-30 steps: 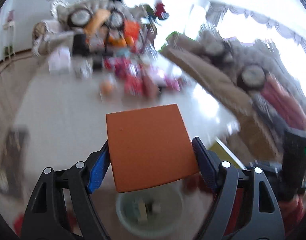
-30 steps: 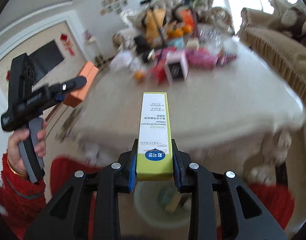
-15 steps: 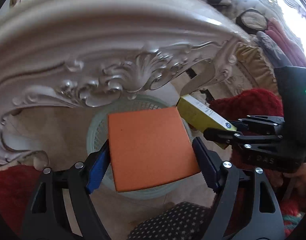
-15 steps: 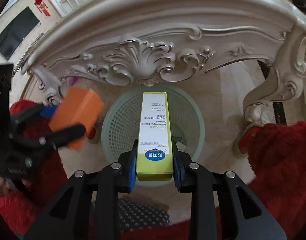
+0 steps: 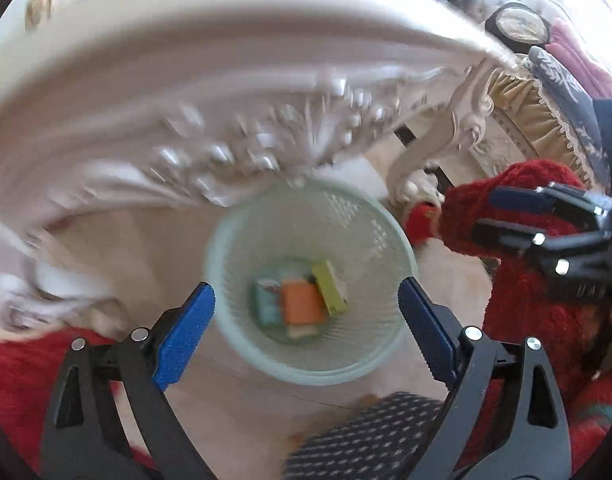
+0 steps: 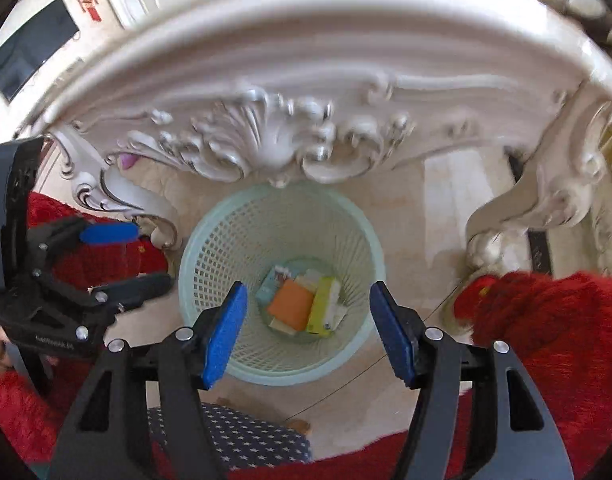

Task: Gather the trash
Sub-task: 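Grasp the bagged orange with the left tool while the right grasps the pink-white box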

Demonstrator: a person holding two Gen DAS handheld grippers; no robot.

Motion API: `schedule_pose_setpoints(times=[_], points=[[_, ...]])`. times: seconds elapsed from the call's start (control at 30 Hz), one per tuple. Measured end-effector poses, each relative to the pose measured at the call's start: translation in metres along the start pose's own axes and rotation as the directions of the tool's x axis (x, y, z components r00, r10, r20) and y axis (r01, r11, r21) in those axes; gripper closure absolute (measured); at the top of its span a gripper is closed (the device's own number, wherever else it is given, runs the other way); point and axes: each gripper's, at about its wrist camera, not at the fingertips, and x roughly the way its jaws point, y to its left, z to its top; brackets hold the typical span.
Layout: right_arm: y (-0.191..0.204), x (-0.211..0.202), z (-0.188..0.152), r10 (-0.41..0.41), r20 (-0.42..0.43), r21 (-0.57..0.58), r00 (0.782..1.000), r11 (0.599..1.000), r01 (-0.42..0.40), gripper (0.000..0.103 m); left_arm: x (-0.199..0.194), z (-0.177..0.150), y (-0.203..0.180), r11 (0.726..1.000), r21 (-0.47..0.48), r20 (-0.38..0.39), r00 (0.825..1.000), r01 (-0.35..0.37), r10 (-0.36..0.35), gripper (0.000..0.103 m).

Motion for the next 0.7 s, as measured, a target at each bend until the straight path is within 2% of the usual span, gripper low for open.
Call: schedule_pose_setpoints(times=[0.07, 0.13, 0.2, 0.23, 0.3, 0.33, 0.4, 0.43, 0.5, 0.63, 0.7], points=[[-0.003, -0.030, 0.008, 0.020, 0.075, 0.006, 0.997, 1.000, -0.021, 0.042, -0.042, 0.010, 0.000, 1.000, 0.018, 0.075, 0.997, -0.007, 0.006, 0.013], [-0.007, -0.059, 0.023, 0.041, 0.169, 0.023, 0.985, 0.999, -0.046, 0.042, -0.081, 0.028, 0.004, 0.999, 0.048, 0.161, 0.987, -0.024, 0.016, 0.013], [-0.010, -0.083, 0.049, 0.035, 0.276, 0.034, 0.961, 0.998, -0.046, 0.042, -0.113, 0.056, 0.011, 0.989, 0.107, 0.258, 0.963, -0.103, 0.072, 0.013], [-0.013, -0.093, 0.068, 0.028, 0.341, 0.047, 0.940, 0.998, -0.046, 0.042, -0.118, 0.069, 0.014, 0.983, 0.121, 0.283, 0.954, -0.139, 0.100, 0.012], [-0.018, -0.095, 0.099, 0.019, 0.389, 0.070, 0.921, 0.996, -0.050, 0.042, -0.118, 0.106, 0.029, 0.958, 0.107, 0.307, 0.926, -0.264, 0.221, 0.013], [-0.018, -0.093, 0.112, 0.012, 0.397, 0.074, 0.918, 0.996, -0.045, 0.042, -0.114, 0.128, 0.042, 0.954, 0.084, 0.309, 0.917, -0.289, 0.251, 0.013], [-0.019, -0.085, 0.147, 0.005, 0.426, 0.077, 0.905, 0.996, -0.042, 0.042, -0.108, 0.158, 0.061, 0.967, 0.055, 0.318, 0.922, -0.249, 0.219, 0.013], [-0.018, -0.077, 0.167, 0.001, 0.423, 0.082, 0.906, 0.996, -0.039, 0.040, -0.101, 0.178, 0.074, 0.975, 0.043, 0.322, 0.927, -0.219, 0.194, 0.013], [-0.019, -0.067, 0.192, -0.004, 0.428, 0.090, 0.904, 0.995, -0.039, 0.039, -0.087, 0.207, 0.089, 0.976, 0.048, 0.318, 0.930, -0.213, 0.187, 0.013], [-0.015, -0.035, 0.247, -0.043, 0.395, 0.091, 0.918, 0.996, 0.008, 0.039, -0.053, 0.257, 0.107, 0.974, 0.114, 0.272, 0.950, -0.194, 0.157, 0.013], [-0.013, -0.024, 0.258, -0.049, 0.379, 0.084, 0.924, 0.996, 0.019, 0.039, -0.038, 0.278, 0.116, 0.972, 0.151, 0.244, 0.960, -0.179, 0.139, 0.013]])
